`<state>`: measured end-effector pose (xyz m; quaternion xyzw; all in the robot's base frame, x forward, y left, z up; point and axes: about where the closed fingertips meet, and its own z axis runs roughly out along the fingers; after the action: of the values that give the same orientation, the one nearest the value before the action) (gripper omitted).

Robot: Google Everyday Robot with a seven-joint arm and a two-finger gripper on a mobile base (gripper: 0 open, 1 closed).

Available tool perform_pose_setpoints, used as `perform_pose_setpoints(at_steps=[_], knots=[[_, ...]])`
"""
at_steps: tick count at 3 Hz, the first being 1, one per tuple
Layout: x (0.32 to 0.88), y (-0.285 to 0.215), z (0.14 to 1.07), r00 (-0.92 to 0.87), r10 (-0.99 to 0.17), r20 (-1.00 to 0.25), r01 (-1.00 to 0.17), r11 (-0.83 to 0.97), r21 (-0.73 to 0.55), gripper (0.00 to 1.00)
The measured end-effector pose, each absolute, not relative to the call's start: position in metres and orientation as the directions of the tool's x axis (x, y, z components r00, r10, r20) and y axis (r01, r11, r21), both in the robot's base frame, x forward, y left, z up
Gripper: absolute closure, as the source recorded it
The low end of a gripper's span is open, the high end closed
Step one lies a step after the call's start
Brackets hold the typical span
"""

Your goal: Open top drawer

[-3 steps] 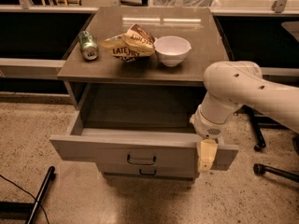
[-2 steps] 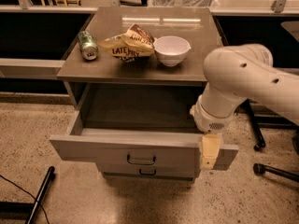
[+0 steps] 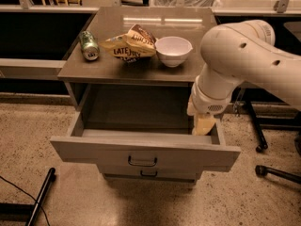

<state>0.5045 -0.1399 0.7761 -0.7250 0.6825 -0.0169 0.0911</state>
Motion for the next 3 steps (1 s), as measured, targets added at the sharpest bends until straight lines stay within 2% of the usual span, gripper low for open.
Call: perform_pose_setpoints(at_steps=[2, 3], knots=[[0.575, -0.157, 0.720, 0.062, -0.997, -0.054, -0.988, -0.053, -0.146, 0.96], [0.591, -0.176, 0.683, 0.012, -0.999, -0.042, -0.996, -0.008, -0.090, 1.00]])
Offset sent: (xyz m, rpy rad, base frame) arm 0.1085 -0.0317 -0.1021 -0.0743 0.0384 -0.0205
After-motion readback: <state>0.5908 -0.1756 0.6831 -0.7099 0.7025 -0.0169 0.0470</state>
